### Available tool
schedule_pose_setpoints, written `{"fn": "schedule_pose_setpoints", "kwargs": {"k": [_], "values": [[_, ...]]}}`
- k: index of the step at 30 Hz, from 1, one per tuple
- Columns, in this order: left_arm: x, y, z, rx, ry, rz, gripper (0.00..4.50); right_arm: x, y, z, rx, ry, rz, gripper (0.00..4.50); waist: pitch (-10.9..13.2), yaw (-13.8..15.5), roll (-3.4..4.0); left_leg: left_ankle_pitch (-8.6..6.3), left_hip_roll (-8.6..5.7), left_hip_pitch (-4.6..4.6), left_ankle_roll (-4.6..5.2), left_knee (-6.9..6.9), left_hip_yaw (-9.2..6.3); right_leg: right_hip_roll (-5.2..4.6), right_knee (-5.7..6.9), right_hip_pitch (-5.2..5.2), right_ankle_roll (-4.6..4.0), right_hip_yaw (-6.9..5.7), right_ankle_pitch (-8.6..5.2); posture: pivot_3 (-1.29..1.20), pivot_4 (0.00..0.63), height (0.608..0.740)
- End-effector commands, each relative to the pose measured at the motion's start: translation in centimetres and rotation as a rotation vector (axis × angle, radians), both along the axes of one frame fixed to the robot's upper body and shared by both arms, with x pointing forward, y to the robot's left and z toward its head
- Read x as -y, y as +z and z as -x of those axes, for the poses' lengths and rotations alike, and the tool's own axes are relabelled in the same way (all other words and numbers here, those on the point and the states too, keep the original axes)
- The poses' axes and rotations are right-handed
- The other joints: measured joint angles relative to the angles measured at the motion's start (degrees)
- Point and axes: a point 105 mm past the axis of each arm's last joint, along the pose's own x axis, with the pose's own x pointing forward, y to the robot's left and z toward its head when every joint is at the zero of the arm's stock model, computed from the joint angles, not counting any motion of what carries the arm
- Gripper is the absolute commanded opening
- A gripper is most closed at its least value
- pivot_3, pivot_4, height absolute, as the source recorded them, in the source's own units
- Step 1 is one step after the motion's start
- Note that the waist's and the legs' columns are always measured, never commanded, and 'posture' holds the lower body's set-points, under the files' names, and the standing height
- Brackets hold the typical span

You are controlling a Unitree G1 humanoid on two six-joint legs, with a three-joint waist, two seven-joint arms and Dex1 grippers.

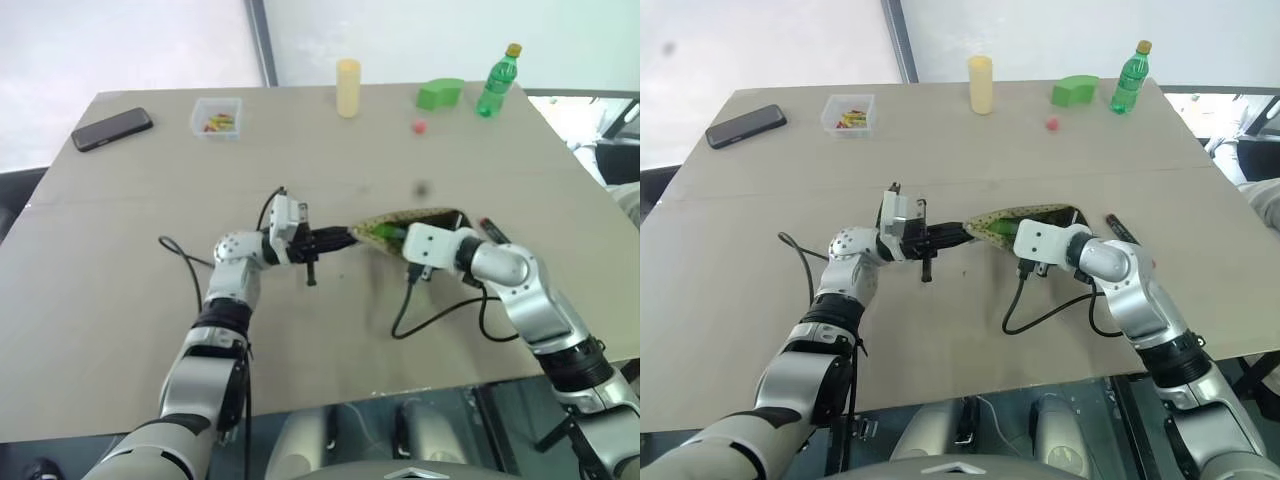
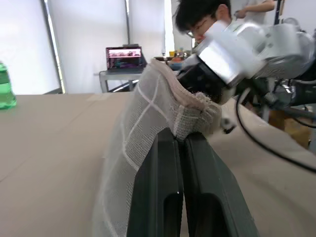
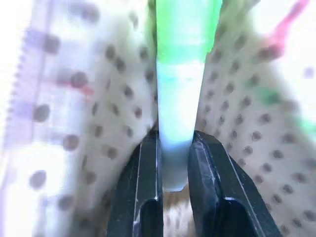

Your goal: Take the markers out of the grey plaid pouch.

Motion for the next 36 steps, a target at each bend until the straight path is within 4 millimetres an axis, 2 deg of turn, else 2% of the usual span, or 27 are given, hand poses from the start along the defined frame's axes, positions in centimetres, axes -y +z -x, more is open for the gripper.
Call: {"fn": "schedule_pose_setpoints", "kwargs": {"k": [1,7,9,11,13,15,18,19,22,25,26,32,36], "values": [[-0.4,0.4,-0.4,0.034,0.019,-0.013,0.00,0.6,3.0,0.7,-0.017,-0.022,-0.148,0.24,0.00,0.07,0.00,0.00,0.00,0.00,0.00,0.00,0.00,-0.02,0.00,0.00,0.00,0.00,0.00,0.00,0.150,0.736],[-0.7,0.1,-0.8,0.037,0.059,-0.044,0.00,1.2,4.9,2.0,-0.029,0.031,-0.219,0.24,0.00,0.48,0.00,-0.02,-0.04,-0.01,0.04,0.03,-0.02,-0.12,-0.03,-0.03,0.00,-0.03,0.00,0.00,0.150,0.736],[-0.9,0.0,-1.0,0.039,0.075,-0.058,0.00,0.6,6.5,3.1,-0.030,0.096,-0.313,0.24,0.00,0.53,0.00,-0.03,-0.03,-0.01,0.04,0.03,-0.02,-0.13,-0.02,-0.03,0.00,-0.05,0.00,0.00,0.150,0.736],[-1.0,-0.2,-1.1,0.047,0.089,-0.075,0.00,0.2,8.9,4.1,-0.026,0.146,-0.458,0.24,0.00,0.57,-0.01,-0.03,-0.01,0.00,0.04,0.02,-0.04,-0.13,-0.02,-0.03,0.00,-0.08,0.00,0.00,0.150,0.736],[-1.1,-0.3,-1.1,0.054,0.098,-0.081,0.00,0.6,11.4,4.4,0.007,0.143,-0.587,0.24,0.00,0.53,0.00,-0.03,0.00,0.00,0.04,0.02,-0.06,-0.14,-0.01,-0.03,0.00,-0.10,0.01,0.00,0.150,0.736],[-1.5,-0.3,-1.1,0.070,0.105,-0.086,0.00,2.0,13.3,4.0,0.045,0.079,-0.660,0.24,0.00,0.56,0.00,-0.03,-0.02,0.00,0.04,0.03,-0.06,-0.24,0.03,-0.03,0.00,-0.13,0.01,0.00,0.150,0.736],[-2.6,-0.3,-1.0,0.111,0.127,-0.122,0.00,5.5,14.3,3.0,0.111,-0.117,-0.617,0.24,-0.01,1.15,-0.02,-0.04,-0.05,-0.02,0.05,0.04,-0.07,-0.48,0.02,-0.03,0.00,-0.20,0.01,0.00,0.150,0.736],[-3.0,-0.4,-0.9,0.128,0.136,-0.139,0.00,6.6,14.1,2.6,0.111,-0.189,-0.582,0.24,-0.01,1.36,-0.02,-0.04,-0.07,-0.02,0.05,0.04,-0.08,-0.50,0.00,-0.03,0.00,-0.22,0.01,0.00,0.150,0.736],[-4.6,-0.6,-1.6,0.149,0.246,-0.187,0.00,10.5,11.6,1.5,0.118,-0.436,-0.356,0.24,-0.01,1.51,-0.02,-0.05,-0.10,-0.08,0.03,-0.03,-0.08,-0.61,-0.08,-0.08,-0.01,-0.26,0.01,0.00,0.150,0.736],[-6.3,-0.9,-2.1,0.242,0.383,-0.265,0.00,12.8,8.4,1.1,0.038,-0.589,-0.254,0.24,-0.01,1.30,-0.02,0.02,-0.12,-0.10,-0.08,-0.11,-0.06,-0.65,-0.13,-0.11,-0.01,-0.22,0.01,0.00,0.150,0.736],[-6.6,-0.9,-2.1,0.267,0.407,-0.278,0.00,13.1,7.3,1.0,0.000,-0.622,-0.246,0.24,-0.01,1.21,-0.01,0.02,-0.11,-0.10,-0.09,-0.11,-0.05,-0.65,-0.13,-0.11,-0.01,-0.20,0.01,0.00,0.150,0.736],[-7.5,-1.4,-1.2,0.395,0.464,-0.327,0.00,12.1,1.6,1.7,-0.226,-0.684,-0.188,0.24,-0.01,1.24,0.01,-0.10,-0.05,-0.08,0.12,-0.13,0.05,-0.66,-0.10,-0.17,-0.01,-0.07,0.01,0.00,0.150,0.736],[-8.7,-1.6,-0.4,0.406,0.500,-0.325,0.00,12.1,0.1,1.8,-0.328,-0.707,-0.206,0.24,0.00,1.30,0.00,-0.13,-0.07,-0.10,0.15,-0.12,0.04,-0.75,-0.11,-0.19,-0.02,0.09,0.01,0.00,0.150,0.736]]}}
